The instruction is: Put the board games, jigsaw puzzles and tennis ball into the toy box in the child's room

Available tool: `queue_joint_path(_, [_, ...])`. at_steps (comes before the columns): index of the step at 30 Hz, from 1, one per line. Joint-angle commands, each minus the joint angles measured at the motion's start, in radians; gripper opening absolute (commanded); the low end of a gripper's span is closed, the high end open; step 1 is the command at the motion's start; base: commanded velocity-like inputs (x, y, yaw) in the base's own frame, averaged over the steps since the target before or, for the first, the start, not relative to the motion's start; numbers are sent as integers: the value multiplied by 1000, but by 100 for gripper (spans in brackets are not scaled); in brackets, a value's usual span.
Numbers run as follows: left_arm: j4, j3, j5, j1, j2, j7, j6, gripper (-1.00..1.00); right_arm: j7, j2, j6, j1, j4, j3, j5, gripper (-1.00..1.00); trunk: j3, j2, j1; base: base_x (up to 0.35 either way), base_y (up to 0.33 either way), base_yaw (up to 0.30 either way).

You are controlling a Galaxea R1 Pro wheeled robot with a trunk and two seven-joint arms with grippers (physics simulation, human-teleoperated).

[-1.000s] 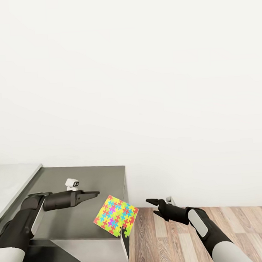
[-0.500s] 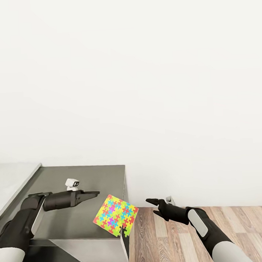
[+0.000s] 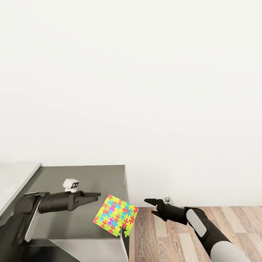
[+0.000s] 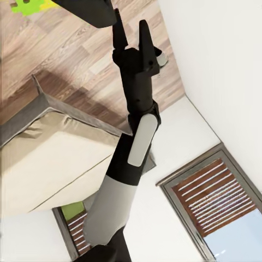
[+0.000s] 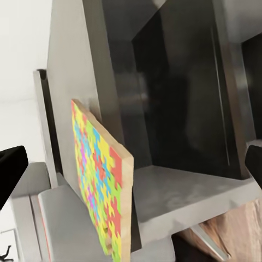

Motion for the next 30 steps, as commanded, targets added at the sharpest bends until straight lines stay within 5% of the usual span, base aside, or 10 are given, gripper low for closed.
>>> queue_joint_path(1, [-32, 1, 0, 9, 0, -4, 32, 100, 1, 5, 7, -1, 0, -5, 0, 100, -1, -1, 0, 0, 0, 0])
queue_joint_path(30, [-87, 3, 0, 29, -13, -4, 70, 100, 0, 19, 10, -1, 0, 20, 0, 100, -1, -1, 0, 0, 59, 0])
